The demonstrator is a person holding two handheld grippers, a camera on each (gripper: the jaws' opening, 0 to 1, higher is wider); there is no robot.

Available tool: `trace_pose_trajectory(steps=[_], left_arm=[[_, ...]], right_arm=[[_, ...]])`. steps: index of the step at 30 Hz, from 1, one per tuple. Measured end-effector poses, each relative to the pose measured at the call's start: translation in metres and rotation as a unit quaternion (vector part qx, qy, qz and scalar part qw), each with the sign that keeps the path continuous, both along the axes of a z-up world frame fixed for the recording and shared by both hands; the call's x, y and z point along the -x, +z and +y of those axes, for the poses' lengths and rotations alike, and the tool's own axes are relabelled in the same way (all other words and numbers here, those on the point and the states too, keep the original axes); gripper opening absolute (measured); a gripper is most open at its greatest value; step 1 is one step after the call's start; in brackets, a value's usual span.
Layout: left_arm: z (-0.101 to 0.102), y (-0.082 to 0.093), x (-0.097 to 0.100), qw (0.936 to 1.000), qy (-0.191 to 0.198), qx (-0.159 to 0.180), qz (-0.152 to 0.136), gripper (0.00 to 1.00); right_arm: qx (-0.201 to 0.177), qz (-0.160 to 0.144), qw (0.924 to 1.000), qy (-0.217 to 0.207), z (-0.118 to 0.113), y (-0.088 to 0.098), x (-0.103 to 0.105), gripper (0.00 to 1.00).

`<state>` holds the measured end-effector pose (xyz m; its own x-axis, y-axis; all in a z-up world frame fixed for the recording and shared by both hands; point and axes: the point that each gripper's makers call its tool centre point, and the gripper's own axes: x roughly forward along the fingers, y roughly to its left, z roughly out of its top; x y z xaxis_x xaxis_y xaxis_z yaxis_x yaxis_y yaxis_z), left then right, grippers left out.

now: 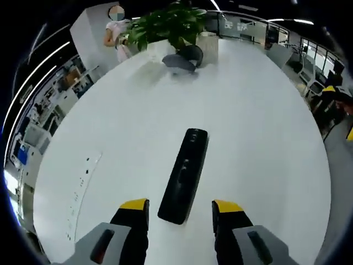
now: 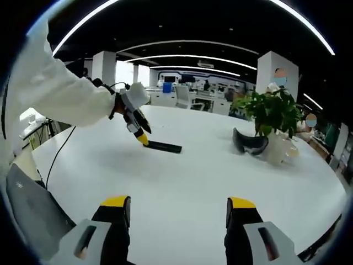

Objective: Press the specified remote control buttons in sequence, fully releasing each button before pressing the next.

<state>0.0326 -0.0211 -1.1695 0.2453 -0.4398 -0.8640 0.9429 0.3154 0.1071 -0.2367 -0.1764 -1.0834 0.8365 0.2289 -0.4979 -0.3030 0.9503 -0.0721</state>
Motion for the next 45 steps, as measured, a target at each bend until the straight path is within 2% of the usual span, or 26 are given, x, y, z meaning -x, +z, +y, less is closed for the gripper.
trace_pose_trajectory(steps=[2,4,6,7,8,10,11,12,13,17,20,25,28,35,40,45], left_arm=[[-0.002,-0.005,-0.005,1.0,0.001,0.003,0.004,0.45],[0.002,-0.013,-0.007,0.9997,-0.011,-0.019,0.01,0.44],[0.003,-0.022,-0.006,0.9989,-0.021,-0.031,0.029,0.44],[0.002,-0.02,-0.001,0.9982,-0.023,-0.024,0.051,0.42],[0.0,-0.018,-0.01,0.9988,-0.015,-0.021,0.041,0.42],[-0.002,-0.019,-0.005,0.9969,-0.042,-0.028,0.061,0.41],[-0.001,-0.019,-0.005,0.9966,-0.046,-0.03,0.062,0.39],[-0.002,-0.019,-0.002,0.9947,-0.067,-0.032,0.071,0.38],[-0.002,-0.019,-0.005,0.995,-0.068,-0.036,0.064,0.38],[-0.001,-0.019,-0.006,0.9937,-0.073,-0.047,0.071,0.35],[0.002,-0.018,-0.006,0.9937,-0.079,-0.048,0.064,0.24],[-0.001,-0.019,-0.003,0.9955,-0.067,-0.037,0.056,0.24],[-0.003,-0.019,0.005,0.9953,-0.067,-0.047,0.052,0.23],[-0.004,-0.02,0.024,0.9958,-0.06,-0.044,0.052,0.23],[-0.004,-0.021,0.044,0.9964,-0.057,-0.037,0.052,0.23],[-0.006,-0.022,0.073,0.9972,-0.047,-0.027,0.05,0.23]], right_arm=[[0.0,0.009,1.0,0.003,0.001,-0.003,0.0,0.69],[0.002,0.014,0.9999,0.005,0.002,-0.005,0.001,0.69],[0.002,0.018,0.9998,0.009,0.003,-0.007,0.002,0.68],[0.003,0.02,0.9997,0.01,0.003,-0.008,0.002,0.68],[0.003,0.023,0.9997,0.011,0.003,-0.009,0.002,0.68],[0.003,0.029,0.9995,0.012,0.004,-0.011,0.002,0.68],[0.003,0.03,0.9995,0.013,0.004,-0.011,0.002,0.68],[0.003,0.031,0.9994,0.014,0.005,-0.011,0.003,0.68],[0.003,0.03,0.9994,0.015,0.005,-0.011,0.003,0.68],[0.003,0.035,0.9992,0.019,0.007,-0.013,0.003,0.68],[0.005,0.035,0.9992,0.018,0.006,-0.013,0.003,0.69],[0.003,0.025,0.9996,0.013,0.004,-0.009,0.002,0.68],[0.005,0.025,0.9996,0.01,0.002,-0.008,0.002,0.68],[0.005,0.024,0.9996,0.013,0.003,-0.007,0.003,0.68],[0.004,0.025,0.9996,0.014,0.003,-0.007,0.004,0.67],[-0.001,0.015,0.9998,0.012,0.001,-0.002,0.004,0.64]])
